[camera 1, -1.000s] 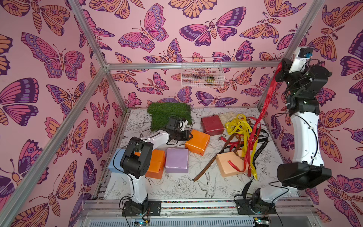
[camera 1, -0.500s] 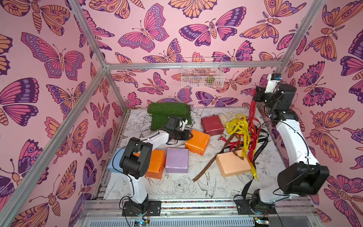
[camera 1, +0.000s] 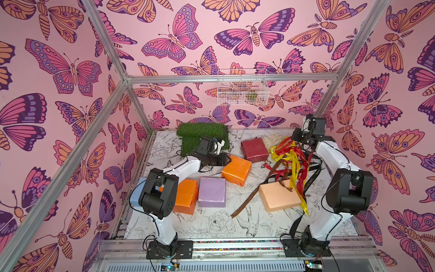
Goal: Untie the ribbon bows on the gift boxes
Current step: Place the ribbon at the center of the board, then reset both arms
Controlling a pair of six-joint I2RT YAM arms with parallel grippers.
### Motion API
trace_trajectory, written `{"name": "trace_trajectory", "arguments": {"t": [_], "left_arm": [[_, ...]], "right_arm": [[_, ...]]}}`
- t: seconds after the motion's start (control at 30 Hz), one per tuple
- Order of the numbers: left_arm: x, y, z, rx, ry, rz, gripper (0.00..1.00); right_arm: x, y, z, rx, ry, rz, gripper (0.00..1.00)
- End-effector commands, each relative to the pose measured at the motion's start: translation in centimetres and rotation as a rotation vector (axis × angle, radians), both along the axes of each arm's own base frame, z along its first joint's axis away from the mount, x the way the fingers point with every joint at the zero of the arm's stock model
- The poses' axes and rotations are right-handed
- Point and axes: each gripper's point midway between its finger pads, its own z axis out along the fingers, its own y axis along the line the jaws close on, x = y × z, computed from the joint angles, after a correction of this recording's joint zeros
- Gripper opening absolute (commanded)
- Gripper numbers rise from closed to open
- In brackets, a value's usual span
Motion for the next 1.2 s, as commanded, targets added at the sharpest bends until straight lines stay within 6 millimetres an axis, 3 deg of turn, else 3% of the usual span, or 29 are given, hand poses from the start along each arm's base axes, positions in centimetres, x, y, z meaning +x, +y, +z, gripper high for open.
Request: {"name": "trace_trajectory", "arguments": {"t": [0.0, 0.17, 0.27, 0.37, 0.47, 0.67, 0.83, 0.93, 1.1, 1.17], "left_arm": [[-1.0, 0.4, 0.4, 0.010, 0.003, -0.002, 0.45], [-1.1, 0.7, 0.9, 0.026, -0.011, -0.001, 0.46], [-1.0, 0.9, 1.5, 0.038, -0.024, 0.004, 0.47], [-1.0, 1.2, 2.2, 0.055, -0.034, 0.011, 0.48], [-1.0, 1.7, 3.0, 0.074, -0.046, 0.023, 0.51], [-1.7, 3.5, 4.9, 0.118, -0.075, 0.053, 0.61], [-2.3, 7.3, 6.2, 0.172, -0.123, 0.151, 0.75], [-2.4, 10.7, 6.4, 0.205, -0.144, 0.231, 0.82], [-1.7, 18.5, 5.6, 0.352, -0.187, 0.454, 0.93], [-1.6, 20.8, 5.2, 0.388, -0.217, 0.513, 0.95]], "right_arm": [[-1.0, -0.2, -1.3, 0.028, 0.095, -0.036, 0.12], [-2.3, -0.3, -3.0, 0.040, 0.161, -0.059, 0.30], [-3.4, -0.4, -2.6, 0.019, 0.188, -0.071, 0.43], [-5.1, 0.4, -1.5, 0.004, 0.212, -0.058, 0.48], [-7.5, 3.4, -1.2, 0.009, 0.219, 0.006, 0.48], [-12.2, 10.0, -3.4, 0.112, 0.270, 0.159, 0.48], [-14.8, 14.3, -3.9, 0.137, 0.200, 0.327, 0.50], [-15.2, 14.8, -3.3, 0.151, 0.134, 0.347, 0.50], [-14.7, 14.9, -1.8, 0.110, 0.023, 0.387, 0.55], [-14.4, 14.7, -1.5, 0.073, -0.003, 0.399, 0.57]]}}
